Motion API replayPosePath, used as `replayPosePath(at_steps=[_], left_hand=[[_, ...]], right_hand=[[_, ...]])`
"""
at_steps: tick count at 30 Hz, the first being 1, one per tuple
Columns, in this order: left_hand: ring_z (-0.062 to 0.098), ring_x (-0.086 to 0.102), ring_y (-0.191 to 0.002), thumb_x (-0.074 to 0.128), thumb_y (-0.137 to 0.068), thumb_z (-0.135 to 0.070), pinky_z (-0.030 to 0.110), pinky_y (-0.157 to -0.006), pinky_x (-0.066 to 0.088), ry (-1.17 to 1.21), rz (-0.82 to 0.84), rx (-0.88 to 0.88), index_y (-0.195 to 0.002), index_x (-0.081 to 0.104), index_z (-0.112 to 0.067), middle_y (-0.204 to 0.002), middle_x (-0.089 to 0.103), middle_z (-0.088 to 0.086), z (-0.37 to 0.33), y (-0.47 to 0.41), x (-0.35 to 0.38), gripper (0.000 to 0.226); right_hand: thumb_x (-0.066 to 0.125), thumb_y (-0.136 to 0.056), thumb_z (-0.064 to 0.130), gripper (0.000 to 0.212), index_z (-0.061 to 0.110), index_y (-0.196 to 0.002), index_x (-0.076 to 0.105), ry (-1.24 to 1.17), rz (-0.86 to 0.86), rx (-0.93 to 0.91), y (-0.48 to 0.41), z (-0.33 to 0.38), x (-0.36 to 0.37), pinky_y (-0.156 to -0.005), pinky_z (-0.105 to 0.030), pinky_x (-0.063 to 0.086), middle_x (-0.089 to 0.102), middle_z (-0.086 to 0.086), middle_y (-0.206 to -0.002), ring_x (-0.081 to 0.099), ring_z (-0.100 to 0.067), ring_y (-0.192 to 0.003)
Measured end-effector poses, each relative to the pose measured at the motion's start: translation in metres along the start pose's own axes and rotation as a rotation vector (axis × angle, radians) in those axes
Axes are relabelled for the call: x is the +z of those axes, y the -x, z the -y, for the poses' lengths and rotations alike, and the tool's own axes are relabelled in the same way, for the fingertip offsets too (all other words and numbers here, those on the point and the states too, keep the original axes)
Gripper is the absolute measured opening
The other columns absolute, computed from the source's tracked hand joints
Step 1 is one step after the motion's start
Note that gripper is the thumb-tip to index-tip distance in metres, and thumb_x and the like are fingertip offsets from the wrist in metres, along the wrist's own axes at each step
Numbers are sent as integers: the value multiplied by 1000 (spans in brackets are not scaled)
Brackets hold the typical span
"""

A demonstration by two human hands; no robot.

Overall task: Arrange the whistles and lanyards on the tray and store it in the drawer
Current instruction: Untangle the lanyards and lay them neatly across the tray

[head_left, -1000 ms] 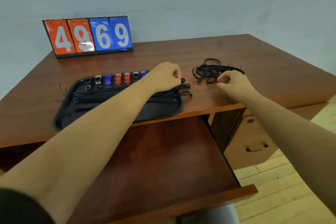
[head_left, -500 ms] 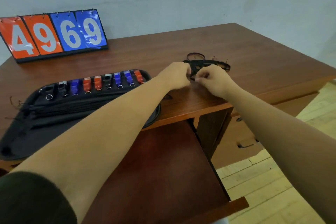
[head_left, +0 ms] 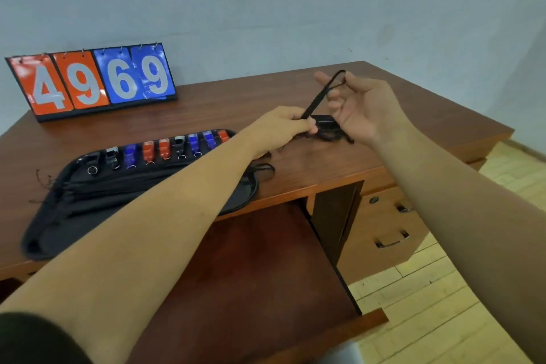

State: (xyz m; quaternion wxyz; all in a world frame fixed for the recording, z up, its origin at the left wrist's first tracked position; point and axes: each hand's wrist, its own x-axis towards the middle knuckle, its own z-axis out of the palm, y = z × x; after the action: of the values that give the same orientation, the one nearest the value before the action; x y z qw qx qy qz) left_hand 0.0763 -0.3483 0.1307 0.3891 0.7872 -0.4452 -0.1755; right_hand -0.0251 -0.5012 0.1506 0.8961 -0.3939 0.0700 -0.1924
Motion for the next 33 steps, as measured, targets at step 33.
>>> replayPosePath(at_steps=[33], left_hand=[[1,67,-94,36,-107,-23,17,-78,49,-74,-112,84,-126,51,-20,-96,73,-10,-41,29,-10,25]], right_hand=[[72,-88,20,51,16,-137,60,1464,-192,19,45,-4,-34,-104,-39,40,60,-5,-134,55,-24,-122]])
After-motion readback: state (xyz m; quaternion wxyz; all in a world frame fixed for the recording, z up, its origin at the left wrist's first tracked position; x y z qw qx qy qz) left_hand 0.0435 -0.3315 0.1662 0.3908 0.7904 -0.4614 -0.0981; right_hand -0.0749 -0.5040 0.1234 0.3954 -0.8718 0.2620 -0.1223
